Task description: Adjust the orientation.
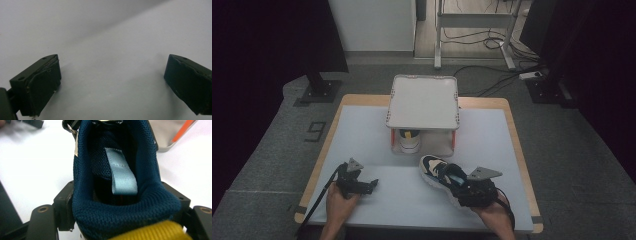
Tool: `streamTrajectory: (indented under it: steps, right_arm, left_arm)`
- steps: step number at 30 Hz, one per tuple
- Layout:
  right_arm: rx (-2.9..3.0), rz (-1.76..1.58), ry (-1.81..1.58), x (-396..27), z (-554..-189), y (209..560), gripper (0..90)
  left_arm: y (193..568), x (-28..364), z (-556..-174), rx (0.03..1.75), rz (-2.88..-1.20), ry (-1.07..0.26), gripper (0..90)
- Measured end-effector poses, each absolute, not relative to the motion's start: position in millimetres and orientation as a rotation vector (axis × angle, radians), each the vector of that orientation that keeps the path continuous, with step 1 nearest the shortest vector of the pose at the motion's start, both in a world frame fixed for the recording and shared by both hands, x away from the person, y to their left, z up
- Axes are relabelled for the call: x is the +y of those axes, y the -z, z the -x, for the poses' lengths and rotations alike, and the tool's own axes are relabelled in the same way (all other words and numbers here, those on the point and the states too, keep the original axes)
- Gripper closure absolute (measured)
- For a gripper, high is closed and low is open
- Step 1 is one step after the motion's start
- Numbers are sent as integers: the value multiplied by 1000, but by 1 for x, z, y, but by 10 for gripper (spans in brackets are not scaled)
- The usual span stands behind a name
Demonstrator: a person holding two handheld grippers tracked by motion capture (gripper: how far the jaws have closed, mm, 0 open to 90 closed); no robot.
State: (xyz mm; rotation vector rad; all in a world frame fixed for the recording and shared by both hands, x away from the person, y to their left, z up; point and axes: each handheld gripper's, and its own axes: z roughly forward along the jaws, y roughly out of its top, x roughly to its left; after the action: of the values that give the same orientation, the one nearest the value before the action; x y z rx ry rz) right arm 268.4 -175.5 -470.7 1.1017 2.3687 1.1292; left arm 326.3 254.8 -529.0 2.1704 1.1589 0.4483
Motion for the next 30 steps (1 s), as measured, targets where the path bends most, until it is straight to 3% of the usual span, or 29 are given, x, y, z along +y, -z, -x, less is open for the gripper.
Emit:
streamTrajectory:
  steps: [11, 30]
  right_arm:
    - [2250, -1160, -1100, -168, -299, 458, 274]
    - [2120, -1329, -1021, -135, -366, 469, 271]
  left_arm:
    - [529, 255, -326, 1159, -2171, -448, 9]
    - [529, 255, -326, 1155, -2173, -449, 14]
